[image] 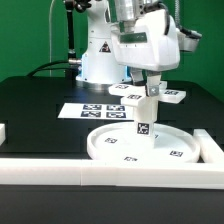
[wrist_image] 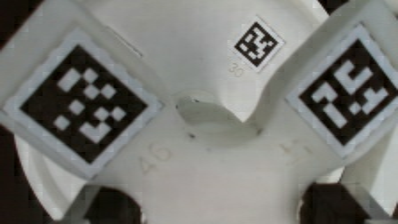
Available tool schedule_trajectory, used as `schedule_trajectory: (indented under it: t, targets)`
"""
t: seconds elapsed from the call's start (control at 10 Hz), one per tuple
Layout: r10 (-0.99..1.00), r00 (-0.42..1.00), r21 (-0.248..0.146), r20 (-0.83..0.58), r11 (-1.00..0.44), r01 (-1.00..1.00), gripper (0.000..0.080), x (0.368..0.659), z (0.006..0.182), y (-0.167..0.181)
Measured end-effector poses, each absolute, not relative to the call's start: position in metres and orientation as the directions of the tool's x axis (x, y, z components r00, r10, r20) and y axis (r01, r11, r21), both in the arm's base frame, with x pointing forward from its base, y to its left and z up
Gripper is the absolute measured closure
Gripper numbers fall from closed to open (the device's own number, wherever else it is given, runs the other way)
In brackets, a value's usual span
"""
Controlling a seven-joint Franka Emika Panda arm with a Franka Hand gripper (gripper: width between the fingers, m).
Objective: Assemble round table
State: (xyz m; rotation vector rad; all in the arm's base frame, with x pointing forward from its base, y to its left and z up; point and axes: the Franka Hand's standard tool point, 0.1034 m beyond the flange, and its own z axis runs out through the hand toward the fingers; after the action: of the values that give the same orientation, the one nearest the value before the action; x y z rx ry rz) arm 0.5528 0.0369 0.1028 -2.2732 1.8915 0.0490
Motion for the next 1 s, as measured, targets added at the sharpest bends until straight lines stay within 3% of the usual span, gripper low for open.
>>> schedule_trajectory:
  t: [0.2, 0.7, 1.0]
  targets:
    - [-0.982, 0.102, -0.111, -0.157, -0.085, -0.990, 0.0354, 0.5533, 0.1029, 0.0370]
    - [-0.889, -0.393, -0.035, -0.234, 0.412, -0.911, 0.0354, 0.5567, 0.1062, 0.0352]
    - [-0.806, -0.533, -0.025, -0.255, 0.557, -0.830, 0.0354, 0.5597, 0.1070, 0.0349]
